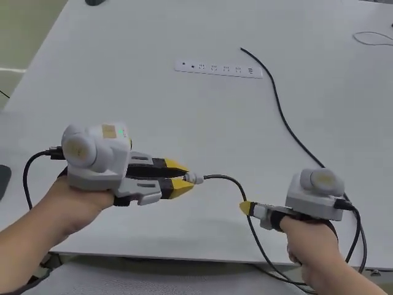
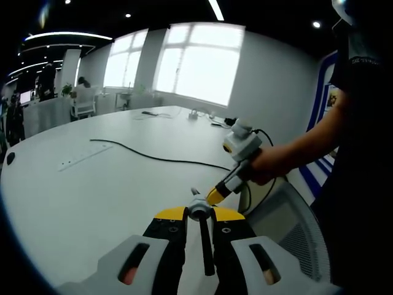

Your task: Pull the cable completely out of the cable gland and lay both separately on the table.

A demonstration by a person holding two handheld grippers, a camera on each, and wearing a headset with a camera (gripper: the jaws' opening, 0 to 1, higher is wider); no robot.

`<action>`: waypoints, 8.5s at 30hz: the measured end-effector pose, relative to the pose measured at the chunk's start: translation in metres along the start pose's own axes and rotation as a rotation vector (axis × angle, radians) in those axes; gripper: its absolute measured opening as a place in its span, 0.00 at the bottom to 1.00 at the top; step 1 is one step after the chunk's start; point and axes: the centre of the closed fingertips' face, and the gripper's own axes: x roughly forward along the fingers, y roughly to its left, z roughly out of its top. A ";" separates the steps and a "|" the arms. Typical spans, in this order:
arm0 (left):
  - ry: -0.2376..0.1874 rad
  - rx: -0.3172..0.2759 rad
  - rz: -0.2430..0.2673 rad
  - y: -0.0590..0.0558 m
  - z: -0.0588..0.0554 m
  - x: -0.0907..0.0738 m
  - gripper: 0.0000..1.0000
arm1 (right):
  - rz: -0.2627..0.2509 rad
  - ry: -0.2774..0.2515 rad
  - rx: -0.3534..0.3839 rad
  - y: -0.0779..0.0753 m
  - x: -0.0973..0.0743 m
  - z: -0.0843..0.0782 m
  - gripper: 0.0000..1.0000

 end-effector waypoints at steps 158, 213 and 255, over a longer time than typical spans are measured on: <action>-0.030 -0.058 0.032 0.017 -0.029 -0.027 0.15 | 0.089 -0.039 -0.726 0.097 0.022 0.046 0.00; -0.072 -0.183 0.115 0.094 -0.117 -0.092 0.15 | 0.153 0.142 -1.096 0.199 0.169 0.063 0.00; -0.008 -0.233 0.148 0.126 -0.183 -0.090 0.15 | 0.258 0.285 -1.319 0.210 0.228 0.021 0.00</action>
